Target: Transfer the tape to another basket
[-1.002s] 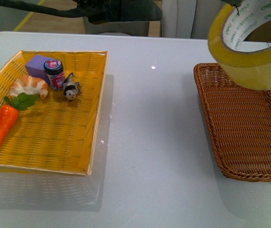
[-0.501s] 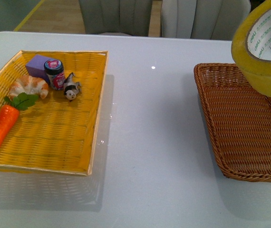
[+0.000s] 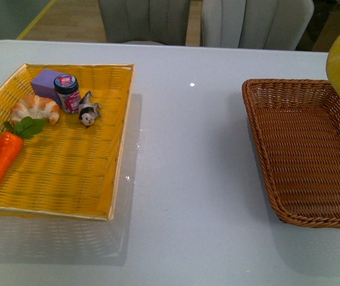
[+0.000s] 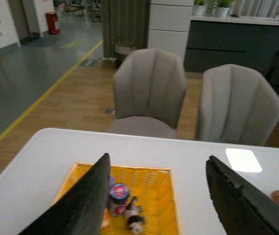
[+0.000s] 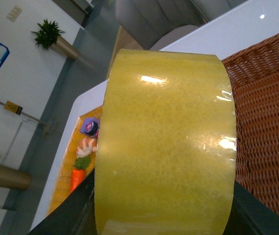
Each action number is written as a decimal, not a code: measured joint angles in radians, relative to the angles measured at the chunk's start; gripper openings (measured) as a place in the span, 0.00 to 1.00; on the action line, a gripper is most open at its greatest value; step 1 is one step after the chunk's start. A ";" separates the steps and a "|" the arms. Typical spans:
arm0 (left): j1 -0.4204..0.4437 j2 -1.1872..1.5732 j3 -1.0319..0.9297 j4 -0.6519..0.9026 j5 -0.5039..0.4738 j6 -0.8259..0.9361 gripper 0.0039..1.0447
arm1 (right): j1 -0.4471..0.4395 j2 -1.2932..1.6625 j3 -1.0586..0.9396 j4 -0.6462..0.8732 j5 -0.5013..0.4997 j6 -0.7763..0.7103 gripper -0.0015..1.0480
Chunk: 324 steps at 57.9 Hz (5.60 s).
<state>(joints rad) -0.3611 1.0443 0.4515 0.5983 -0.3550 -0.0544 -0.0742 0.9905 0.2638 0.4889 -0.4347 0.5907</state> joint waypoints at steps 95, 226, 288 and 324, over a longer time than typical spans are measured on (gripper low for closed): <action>0.357 -0.820 -0.438 -0.373 0.355 0.047 0.01 | -0.071 1.299 0.718 0.274 0.072 0.228 0.65; 0.357 -1.029 -0.438 -0.599 0.355 0.047 0.01 | 0.071 -0.718 -0.241 -0.216 0.432 -0.586 0.02; 0.357 -1.029 -0.438 -0.599 0.355 0.047 0.41 | 0.072 -0.985 -0.241 -0.488 0.435 -0.587 0.52; 0.357 -1.029 -0.438 -0.599 0.355 0.048 0.92 | 0.072 -0.985 -0.241 -0.488 0.435 -0.587 0.91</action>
<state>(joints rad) -0.0040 0.0151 0.0139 -0.0002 0.0002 -0.0059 -0.0017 0.0055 0.0227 0.0013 0.0002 0.0032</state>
